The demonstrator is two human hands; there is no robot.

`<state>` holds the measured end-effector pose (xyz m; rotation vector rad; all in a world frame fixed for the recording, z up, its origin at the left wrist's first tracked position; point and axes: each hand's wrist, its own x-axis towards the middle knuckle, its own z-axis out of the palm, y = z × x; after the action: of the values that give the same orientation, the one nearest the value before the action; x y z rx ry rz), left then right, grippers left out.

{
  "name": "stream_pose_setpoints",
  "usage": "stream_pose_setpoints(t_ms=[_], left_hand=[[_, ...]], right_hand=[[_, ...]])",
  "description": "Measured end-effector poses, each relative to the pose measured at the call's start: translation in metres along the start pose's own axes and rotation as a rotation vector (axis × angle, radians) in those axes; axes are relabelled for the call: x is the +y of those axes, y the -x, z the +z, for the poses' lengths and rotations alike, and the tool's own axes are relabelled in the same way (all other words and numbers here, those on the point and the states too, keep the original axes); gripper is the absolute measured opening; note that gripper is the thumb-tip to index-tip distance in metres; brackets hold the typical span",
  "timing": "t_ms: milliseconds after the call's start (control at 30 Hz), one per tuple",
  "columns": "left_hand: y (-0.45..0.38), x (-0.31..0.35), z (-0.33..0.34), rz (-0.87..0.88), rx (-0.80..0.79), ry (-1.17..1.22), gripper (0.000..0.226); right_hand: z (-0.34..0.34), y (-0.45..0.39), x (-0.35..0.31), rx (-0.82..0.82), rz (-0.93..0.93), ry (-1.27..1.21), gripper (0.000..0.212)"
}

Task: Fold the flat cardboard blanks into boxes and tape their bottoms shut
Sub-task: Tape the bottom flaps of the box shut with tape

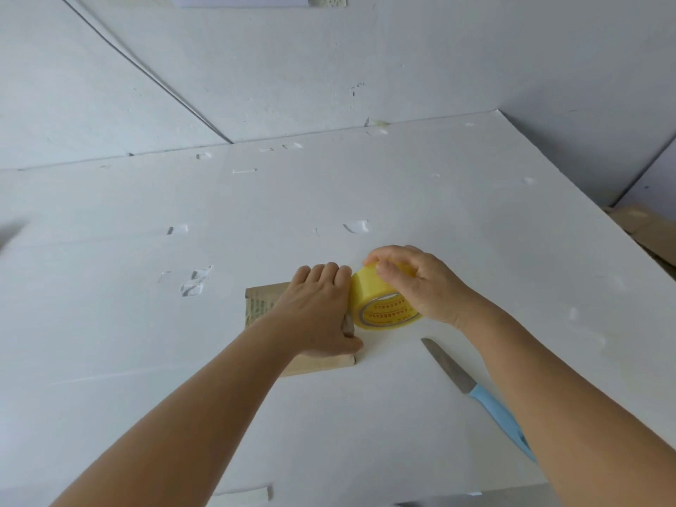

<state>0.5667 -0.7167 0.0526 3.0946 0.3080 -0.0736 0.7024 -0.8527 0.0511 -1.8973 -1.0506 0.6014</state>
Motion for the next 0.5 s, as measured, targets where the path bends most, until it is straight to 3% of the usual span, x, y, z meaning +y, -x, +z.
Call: stream_pose_setpoints(t_ms=[167, 300, 500], left_hand=[[0.003, 0.001, 0.004, -0.062, -0.009, 0.053, 0.087], [0.005, 0.001, 0.008, -0.090, -0.019, 0.059, 0.088], [-0.001, 0.001, -0.006, -0.146, -0.182, 0.187, 0.085]], right_hand=[[0.004, -0.005, 0.003, 0.019, -0.002, -0.026, 0.012], [0.005, -0.004, 0.027, 0.000, 0.039, 0.378, 0.018], [0.002, -0.011, 0.032, -0.052, -0.001, 0.413, 0.023]])
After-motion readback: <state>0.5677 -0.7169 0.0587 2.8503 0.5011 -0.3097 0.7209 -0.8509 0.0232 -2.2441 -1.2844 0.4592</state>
